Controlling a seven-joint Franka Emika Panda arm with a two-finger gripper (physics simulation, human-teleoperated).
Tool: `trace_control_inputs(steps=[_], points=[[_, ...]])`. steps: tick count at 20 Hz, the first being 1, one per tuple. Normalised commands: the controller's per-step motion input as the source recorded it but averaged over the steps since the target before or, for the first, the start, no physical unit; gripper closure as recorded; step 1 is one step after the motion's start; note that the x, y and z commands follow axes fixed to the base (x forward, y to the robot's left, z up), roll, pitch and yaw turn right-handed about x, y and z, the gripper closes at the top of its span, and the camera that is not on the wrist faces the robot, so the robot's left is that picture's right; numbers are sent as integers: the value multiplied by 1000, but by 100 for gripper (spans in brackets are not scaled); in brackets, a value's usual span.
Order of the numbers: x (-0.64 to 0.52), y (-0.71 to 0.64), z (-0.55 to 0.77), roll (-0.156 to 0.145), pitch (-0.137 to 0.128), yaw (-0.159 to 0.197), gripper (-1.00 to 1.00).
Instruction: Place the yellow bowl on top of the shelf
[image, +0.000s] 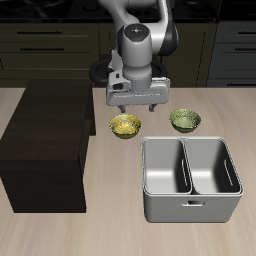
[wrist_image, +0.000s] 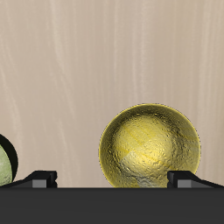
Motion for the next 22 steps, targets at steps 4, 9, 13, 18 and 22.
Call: trace_control_inputs(steps=[4, 9, 13, 18, 22], points=[[-9, 79, -247, 7, -16, 24, -100], [25, 48, -221, 12, 38, -22, -100], [19, 67, -307, -2, 15, -7, -100], [5, 17, -202, 12, 28, -6, -100], [-10, -19, -146, -5, 2, 7, -100]])
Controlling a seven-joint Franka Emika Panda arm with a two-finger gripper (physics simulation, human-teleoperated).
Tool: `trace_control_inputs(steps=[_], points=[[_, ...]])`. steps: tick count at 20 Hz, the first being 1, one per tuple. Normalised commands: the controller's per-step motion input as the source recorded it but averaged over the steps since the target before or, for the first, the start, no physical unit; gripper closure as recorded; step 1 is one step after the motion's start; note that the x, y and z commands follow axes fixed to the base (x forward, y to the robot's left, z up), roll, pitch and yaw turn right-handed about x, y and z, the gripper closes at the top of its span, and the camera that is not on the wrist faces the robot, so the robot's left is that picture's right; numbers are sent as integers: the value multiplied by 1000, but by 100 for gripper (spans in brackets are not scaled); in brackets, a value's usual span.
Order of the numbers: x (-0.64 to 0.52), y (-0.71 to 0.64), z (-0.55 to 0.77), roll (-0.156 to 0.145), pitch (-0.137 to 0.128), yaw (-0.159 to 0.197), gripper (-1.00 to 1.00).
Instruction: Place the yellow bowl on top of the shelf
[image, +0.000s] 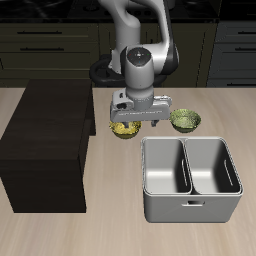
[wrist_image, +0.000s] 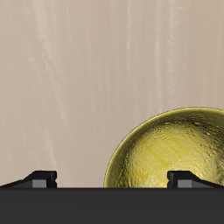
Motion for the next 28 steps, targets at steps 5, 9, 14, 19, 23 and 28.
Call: trace_control_inputs(steps=[5, 9, 14, 19, 23, 28], points=[[-38, -46, -223, 10, 23, -7, -100], [-11, 17, -38, 35, -5, -7, 100], [-45, -20, 117, 40, -15, -28, 100], [-41, 1, 248, 17, -35, -2, 100], [-15, -38, 378, 4, -50, 7, 100], [-36, -145, 546, -12, -78, 39, 100]])
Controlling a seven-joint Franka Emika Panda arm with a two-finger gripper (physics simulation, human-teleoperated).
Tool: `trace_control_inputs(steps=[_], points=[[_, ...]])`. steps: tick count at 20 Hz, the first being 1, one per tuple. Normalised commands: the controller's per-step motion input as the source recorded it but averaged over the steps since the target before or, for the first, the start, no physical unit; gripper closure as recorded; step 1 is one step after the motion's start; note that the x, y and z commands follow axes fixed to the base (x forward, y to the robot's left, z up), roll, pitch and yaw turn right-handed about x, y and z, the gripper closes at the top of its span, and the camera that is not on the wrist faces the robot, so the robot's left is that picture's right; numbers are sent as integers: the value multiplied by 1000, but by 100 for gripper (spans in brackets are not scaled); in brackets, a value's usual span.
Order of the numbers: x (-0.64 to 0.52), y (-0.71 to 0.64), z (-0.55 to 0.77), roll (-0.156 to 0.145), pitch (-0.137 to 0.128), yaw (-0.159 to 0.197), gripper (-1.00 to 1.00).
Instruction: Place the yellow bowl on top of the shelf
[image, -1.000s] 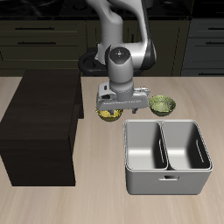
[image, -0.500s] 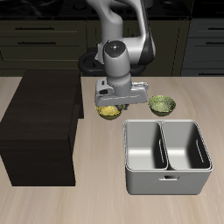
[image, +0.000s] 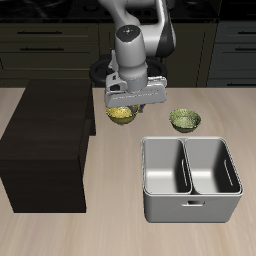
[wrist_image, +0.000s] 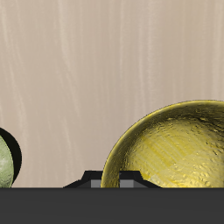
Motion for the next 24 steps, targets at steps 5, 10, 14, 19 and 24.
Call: trace_control_inputs(steps=[5, 10, 14, 19, 24], points=[[-79, -134, 645, -13, -101, 9, 100], [-77, -41, 410, -2, -64, 2, 100], [-117, -30, 519, 7, -68, 9, 100], [-70, -66, 433, -11, -63, -5, 100], [-24, -10, 113, 3, -12, -3, 100]])
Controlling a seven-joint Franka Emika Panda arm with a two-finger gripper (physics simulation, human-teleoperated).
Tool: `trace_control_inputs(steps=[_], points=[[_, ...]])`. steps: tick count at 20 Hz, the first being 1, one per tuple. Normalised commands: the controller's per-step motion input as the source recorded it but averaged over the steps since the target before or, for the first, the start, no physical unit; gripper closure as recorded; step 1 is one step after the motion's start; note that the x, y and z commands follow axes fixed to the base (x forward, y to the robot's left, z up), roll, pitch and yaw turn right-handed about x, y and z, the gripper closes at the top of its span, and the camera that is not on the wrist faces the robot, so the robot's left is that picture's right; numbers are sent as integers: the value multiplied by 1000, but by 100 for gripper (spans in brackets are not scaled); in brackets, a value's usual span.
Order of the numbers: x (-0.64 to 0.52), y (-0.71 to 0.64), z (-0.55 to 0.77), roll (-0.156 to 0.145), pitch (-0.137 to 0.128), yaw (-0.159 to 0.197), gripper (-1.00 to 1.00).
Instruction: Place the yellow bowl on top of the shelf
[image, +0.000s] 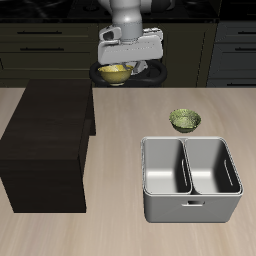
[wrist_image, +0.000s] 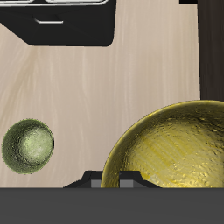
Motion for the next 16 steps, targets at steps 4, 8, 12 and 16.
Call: trace_control_inputs(steps=[4, 8, 12, 16], points=[[-100, -107, 828, -8, -70, -35, 100], [-27, -29, 274, -5, -37, 9, 100], [-74, -50, 299, -9, -51, 2, 100], [-38, -86, 220, -23, -31, -10, 100]])
